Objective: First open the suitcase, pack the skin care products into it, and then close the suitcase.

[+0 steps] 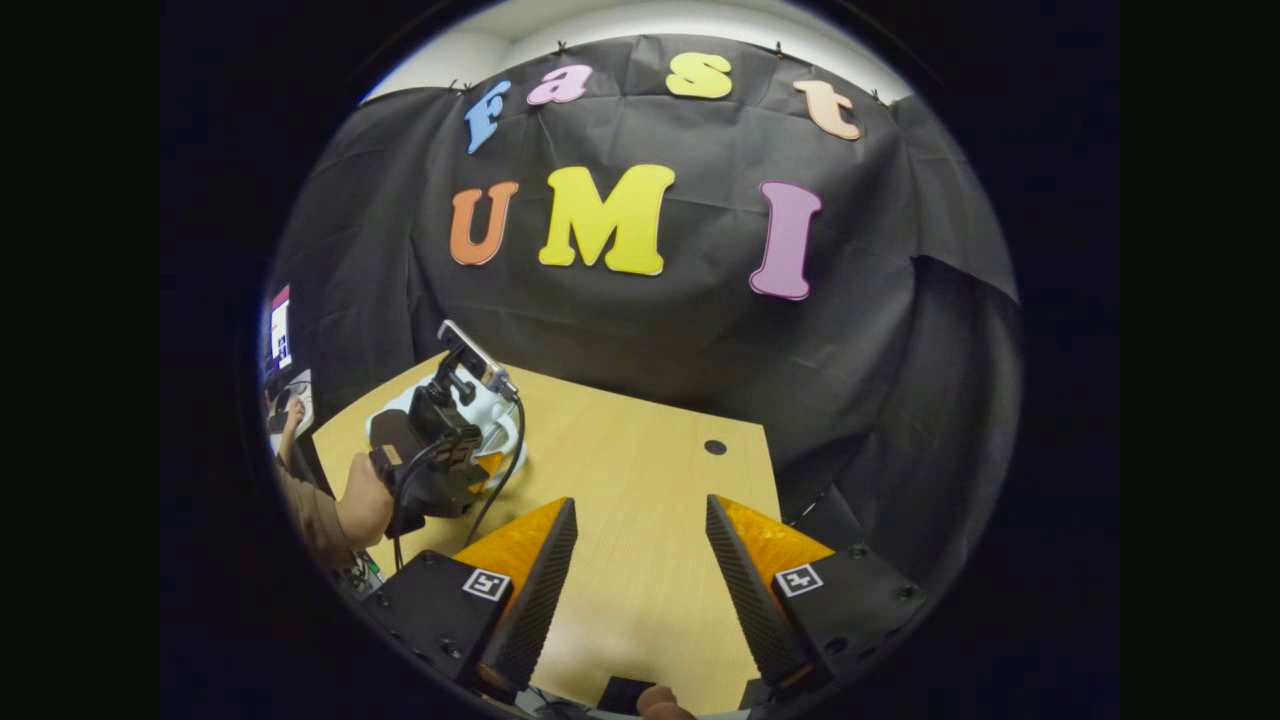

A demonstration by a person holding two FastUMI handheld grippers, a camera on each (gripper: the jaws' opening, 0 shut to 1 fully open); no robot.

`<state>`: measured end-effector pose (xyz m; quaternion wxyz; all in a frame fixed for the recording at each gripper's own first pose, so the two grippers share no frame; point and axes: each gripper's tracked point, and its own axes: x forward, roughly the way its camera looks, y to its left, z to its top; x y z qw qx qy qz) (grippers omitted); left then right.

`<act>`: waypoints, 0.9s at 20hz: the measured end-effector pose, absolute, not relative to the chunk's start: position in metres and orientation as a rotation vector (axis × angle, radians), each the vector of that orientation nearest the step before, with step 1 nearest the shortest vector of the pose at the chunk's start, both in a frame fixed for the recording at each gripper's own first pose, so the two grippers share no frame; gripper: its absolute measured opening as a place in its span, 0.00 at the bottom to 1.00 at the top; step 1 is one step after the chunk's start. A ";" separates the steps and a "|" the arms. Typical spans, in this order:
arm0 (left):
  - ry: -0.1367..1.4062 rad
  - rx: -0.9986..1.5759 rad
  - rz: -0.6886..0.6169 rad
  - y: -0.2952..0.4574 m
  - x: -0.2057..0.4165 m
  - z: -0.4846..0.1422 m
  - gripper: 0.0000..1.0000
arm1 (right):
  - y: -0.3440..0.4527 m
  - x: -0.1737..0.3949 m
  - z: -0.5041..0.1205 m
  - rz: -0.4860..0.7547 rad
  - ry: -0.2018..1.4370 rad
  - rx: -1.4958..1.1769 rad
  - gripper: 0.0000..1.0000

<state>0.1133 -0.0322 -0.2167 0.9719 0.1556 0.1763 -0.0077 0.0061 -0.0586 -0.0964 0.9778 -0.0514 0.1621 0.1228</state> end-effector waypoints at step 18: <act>0.076 0.034 0.114 0.095 0.008 0.000 0.99 | 0.127 0.036 0.011 0.265 0.072 -0.002 0.76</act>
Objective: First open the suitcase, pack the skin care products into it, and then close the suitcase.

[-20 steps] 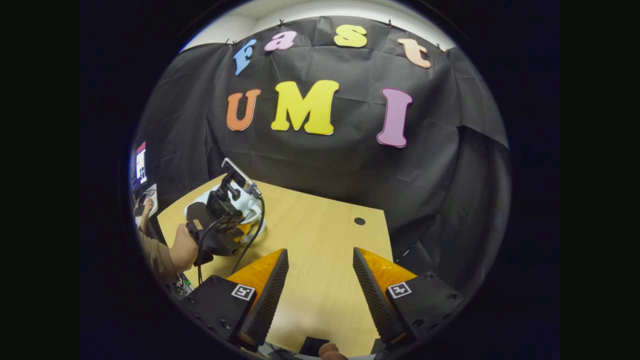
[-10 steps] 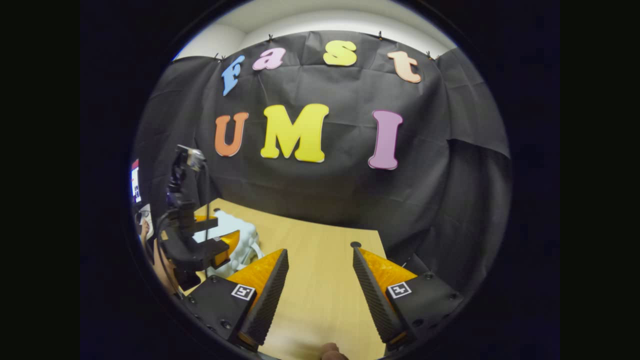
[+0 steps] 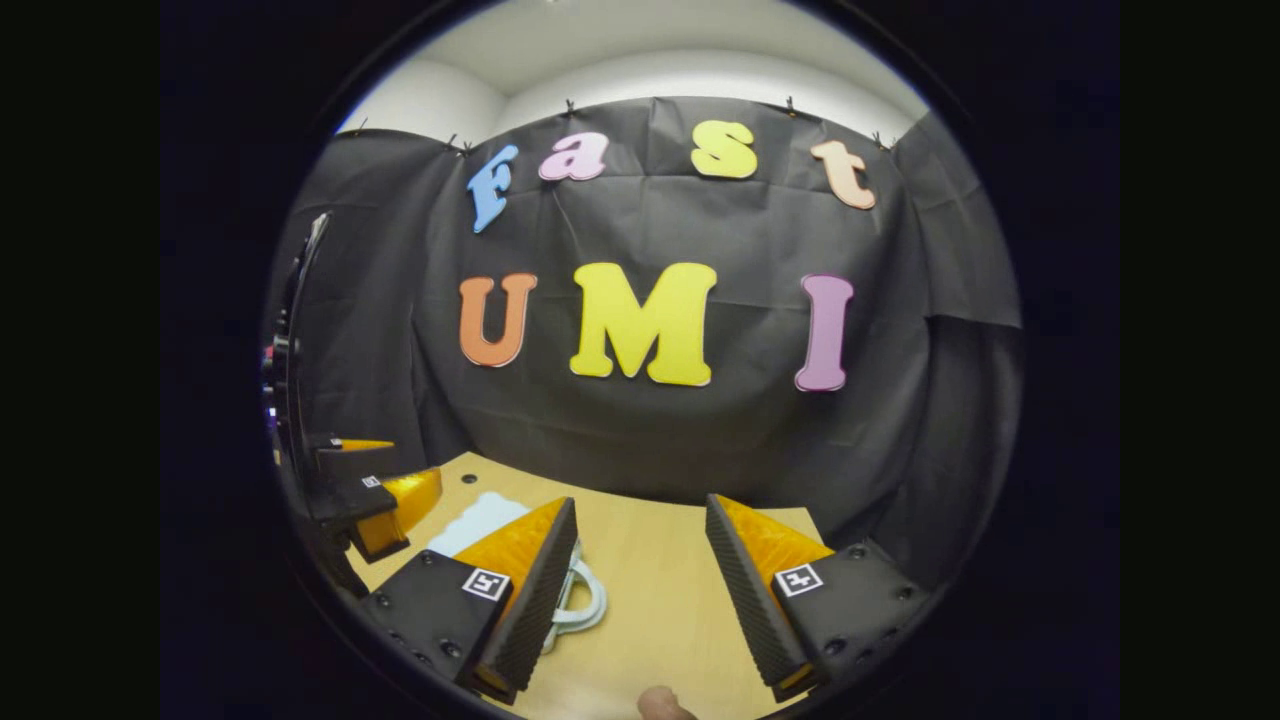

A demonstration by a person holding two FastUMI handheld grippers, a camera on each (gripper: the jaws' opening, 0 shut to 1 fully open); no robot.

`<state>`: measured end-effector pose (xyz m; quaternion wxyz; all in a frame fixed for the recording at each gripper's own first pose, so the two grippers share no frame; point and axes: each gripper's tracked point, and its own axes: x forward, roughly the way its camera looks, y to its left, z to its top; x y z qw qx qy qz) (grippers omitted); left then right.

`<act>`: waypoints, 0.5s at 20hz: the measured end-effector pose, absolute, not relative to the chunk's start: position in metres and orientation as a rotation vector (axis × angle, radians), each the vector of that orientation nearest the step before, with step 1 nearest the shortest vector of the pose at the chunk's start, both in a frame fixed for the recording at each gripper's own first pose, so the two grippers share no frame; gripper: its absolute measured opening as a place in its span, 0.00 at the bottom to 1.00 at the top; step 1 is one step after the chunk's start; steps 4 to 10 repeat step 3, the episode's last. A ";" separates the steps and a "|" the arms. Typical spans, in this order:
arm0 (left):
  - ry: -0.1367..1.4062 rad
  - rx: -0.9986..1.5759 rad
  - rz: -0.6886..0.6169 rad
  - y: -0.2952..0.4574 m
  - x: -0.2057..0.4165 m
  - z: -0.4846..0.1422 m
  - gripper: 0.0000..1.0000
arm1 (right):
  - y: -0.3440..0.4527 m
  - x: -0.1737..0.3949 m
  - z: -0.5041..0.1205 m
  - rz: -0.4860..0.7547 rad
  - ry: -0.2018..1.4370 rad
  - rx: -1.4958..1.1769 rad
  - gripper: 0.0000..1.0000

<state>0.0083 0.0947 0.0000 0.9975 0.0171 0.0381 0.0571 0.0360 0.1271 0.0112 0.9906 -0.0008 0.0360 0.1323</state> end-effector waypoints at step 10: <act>0.062 0.023 0.108 0.109 0.010 0.007 0.99 | 0.154 0.036 0.017 0.288 0.068 -0.010 0.78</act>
